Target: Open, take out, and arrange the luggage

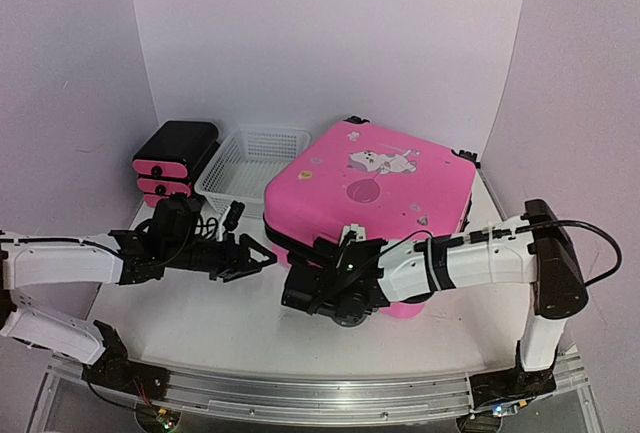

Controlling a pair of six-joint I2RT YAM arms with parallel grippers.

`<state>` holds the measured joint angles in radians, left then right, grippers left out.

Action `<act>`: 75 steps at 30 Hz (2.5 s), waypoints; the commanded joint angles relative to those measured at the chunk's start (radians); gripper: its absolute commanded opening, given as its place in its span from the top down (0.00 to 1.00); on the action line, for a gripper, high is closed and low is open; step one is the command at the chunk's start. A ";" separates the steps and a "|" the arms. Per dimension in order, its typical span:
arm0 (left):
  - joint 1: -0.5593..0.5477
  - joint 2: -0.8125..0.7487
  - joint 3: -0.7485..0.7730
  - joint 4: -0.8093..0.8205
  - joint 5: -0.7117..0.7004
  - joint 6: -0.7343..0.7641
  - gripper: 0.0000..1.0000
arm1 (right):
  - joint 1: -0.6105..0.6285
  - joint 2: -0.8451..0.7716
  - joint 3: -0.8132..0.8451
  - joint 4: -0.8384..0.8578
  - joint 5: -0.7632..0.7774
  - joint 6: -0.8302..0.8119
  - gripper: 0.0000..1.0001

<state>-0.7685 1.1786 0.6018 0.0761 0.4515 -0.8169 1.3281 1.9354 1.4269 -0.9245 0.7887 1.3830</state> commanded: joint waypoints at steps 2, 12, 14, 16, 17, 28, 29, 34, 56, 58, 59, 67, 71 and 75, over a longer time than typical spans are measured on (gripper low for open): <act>-0.105 0.123 -0.008 0.291 -0.041 -0.181 0.36 | -0.033 -0.057 0.006 -0.188 -0.075 -0.031 1.00; -0.197 0.359 -0.047 0.617 -0.208 -0.385 0.41 | -0.026 -0.109 -0.045 -0.242 -0.170 -0.099 1.00; -0.216 0.396 -0.052 0.684 -0.256 -0.403 0.43 | -0.025 -0.111 -0.040 -0.228 -0.168 -0.120 1.00; -0.233 0.432 -0.043 0.712 -0.287 -0.423 0.43 | -0.023 -0.108 -0.033 -0.216 -0.170 -0.140 1.00; -0.236 0.454 -0.032 0.724 -0.291 -0.430 0.43 | -0.019 -0.106 -0.029 -0.207 -0.171 -0.153 1.00; -0.252 0.597 0.052 0.753 -0.427 -0.432 0.42 | -0.009 -0.143 -0.091 -0.191 -0.193 -0.201 1.00; -0.251 0.599 0.050 0.752 -0.439 -0.430 0.41 | -0.009 -0.160 -0.115 -0.192 -0.198 -0.196 1.00; -0.227 0.627 0.062 0.748 -0.442 -0.409 0.41 | -0.007 -0.262 -0.247 -0.210 -0.221 -0.194 1.00; -0.259 0.413 -0.057 0.714 -0.382 -0.351 0.28 | -0.007 -0.476 -0.254 -0.112 -0.276 -0.768 1.00; -0.289 0.411 -0.056 0.712 -0.378 -0.412 0.28 | 0.000 -0.397 -0.188 -0.091 -0.315 -0.815 1.00; -0.304 0.420 -0.047 0.712 -0.379 -0.434 0.28 | 0.003 -0.364 -0.158 -0.087 -0.328 -0.824 1.00; -0.319 0.473 -0.062 0.731 -0.515 -0.617 0.36 | 0.025 -0.265 -0.085 -0.027 -0.381 -0.847 1.00; -0.299 0.460 -0.069 0.733 -0.560 -0.633 0.43 | 0.032 -0.277 -0.113 0.000 -0.381 -0.831 1.00; -0.264 0.524 -0.025 0.751 -0.517 -0.666 0.49 | 0.038 -0.294 -0.136 0.015 -0.380 -0.821 1.00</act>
<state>-1.0626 1.6657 0.5404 0.7692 -0.0551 -1.4334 1.3392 1.6737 1.2861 -1.0481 0.4267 0.5648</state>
